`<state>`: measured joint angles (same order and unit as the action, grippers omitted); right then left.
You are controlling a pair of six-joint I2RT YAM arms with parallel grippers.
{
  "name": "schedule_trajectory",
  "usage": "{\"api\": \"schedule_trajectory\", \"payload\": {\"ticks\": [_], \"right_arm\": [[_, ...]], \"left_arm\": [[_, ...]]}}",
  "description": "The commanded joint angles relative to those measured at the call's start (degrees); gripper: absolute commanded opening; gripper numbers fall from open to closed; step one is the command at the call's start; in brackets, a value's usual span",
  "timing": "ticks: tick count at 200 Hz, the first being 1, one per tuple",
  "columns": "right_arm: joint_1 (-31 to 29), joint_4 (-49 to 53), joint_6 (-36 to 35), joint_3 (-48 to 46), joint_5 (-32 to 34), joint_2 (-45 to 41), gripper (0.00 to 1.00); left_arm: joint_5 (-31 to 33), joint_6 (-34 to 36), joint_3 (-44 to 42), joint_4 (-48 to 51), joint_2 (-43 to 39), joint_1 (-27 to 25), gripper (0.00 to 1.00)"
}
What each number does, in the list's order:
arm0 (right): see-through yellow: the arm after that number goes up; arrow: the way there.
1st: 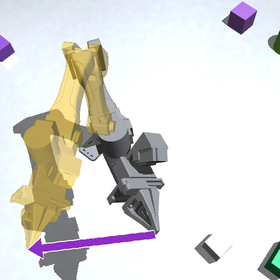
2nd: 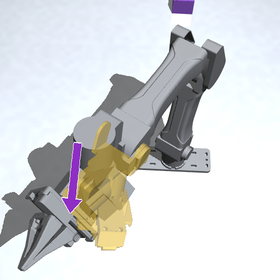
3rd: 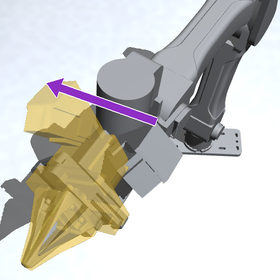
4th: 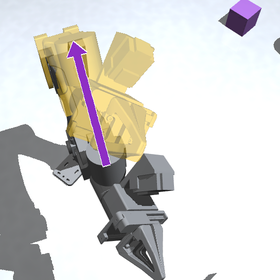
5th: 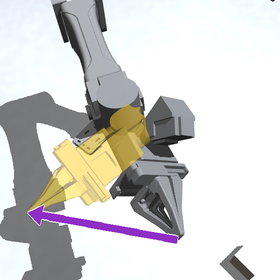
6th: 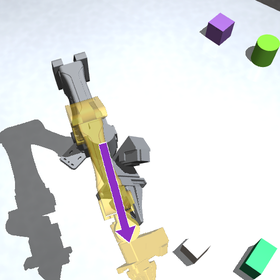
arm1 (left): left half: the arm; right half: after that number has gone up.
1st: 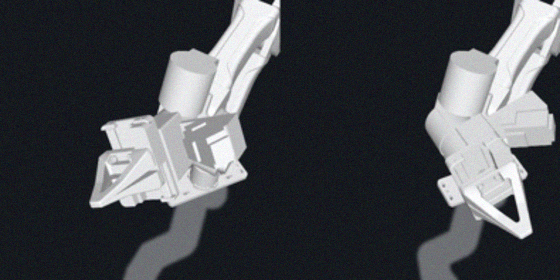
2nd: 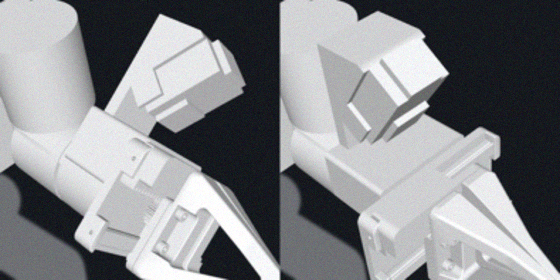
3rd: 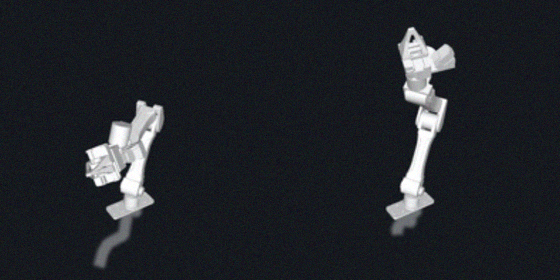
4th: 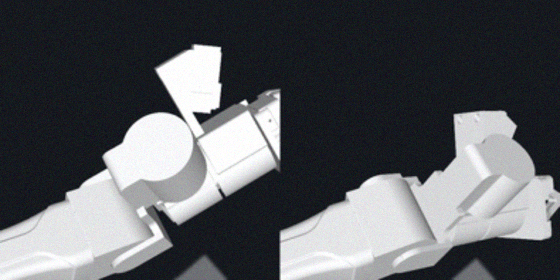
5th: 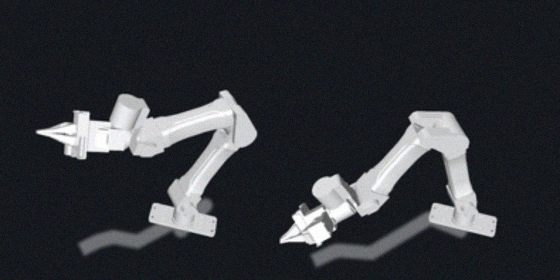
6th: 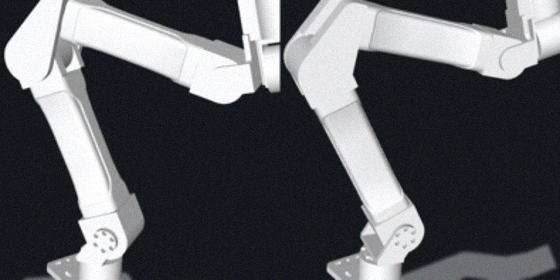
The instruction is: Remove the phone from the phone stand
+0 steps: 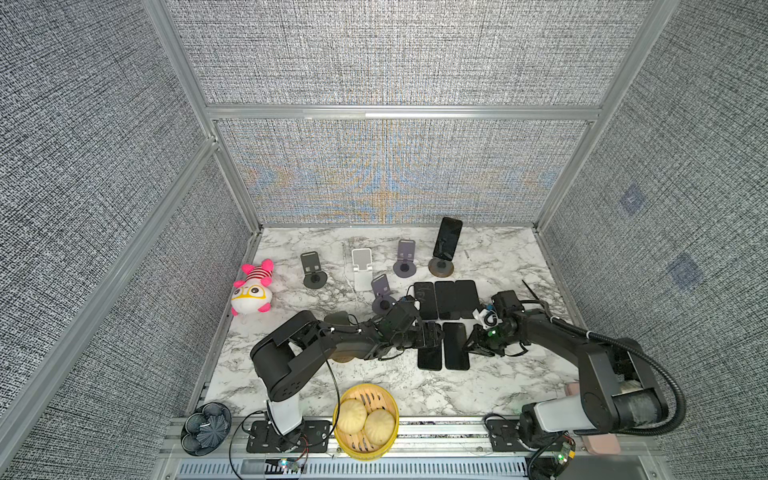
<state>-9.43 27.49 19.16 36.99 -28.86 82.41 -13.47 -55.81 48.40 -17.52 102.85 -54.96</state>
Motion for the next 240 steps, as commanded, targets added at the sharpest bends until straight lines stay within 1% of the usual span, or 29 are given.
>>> {"api": "schedule_trajectory", "payload": {"ticks": [1,136,197,209,227,240], "right_arm": [[-0.15,-0.73,-0.46,0.54,-1.61,0.47,0.22],[-0.48,-1.22,-1.83,3.18,-4.08,3.89,0.22],[-0.63,-0.59,-2.39,3.74,-3.66,3.85,0.23],[-0.65,-0.17,-2.59,4.01,-3.4,3.64,0.25],[-0.65,0.46,-2.76,4.05,-2.84,2.99,0.33],[-0.66,0.89,-2.85,4.05,-2.35,2.32,0.36]], "left_arm": [[0.6,-0.32,0.05,0.48,-0.06,-0.06,0.99],[1.3,-0.53,0.03,0.82,-0.76,-0.06,0.99],[1.43,-0.96,-0.23,0.12,-0.65,-0.07,0.99],[1.39,-1.07,-0.32,-0.05,-0.62,-0.15,0.99],[1.61,-1.14,-0.37,0.02,-0.8,-0.15,0.99],[1.9,-1.02,-0.47,0.16,-1.03,-0.14,0.99]]}}
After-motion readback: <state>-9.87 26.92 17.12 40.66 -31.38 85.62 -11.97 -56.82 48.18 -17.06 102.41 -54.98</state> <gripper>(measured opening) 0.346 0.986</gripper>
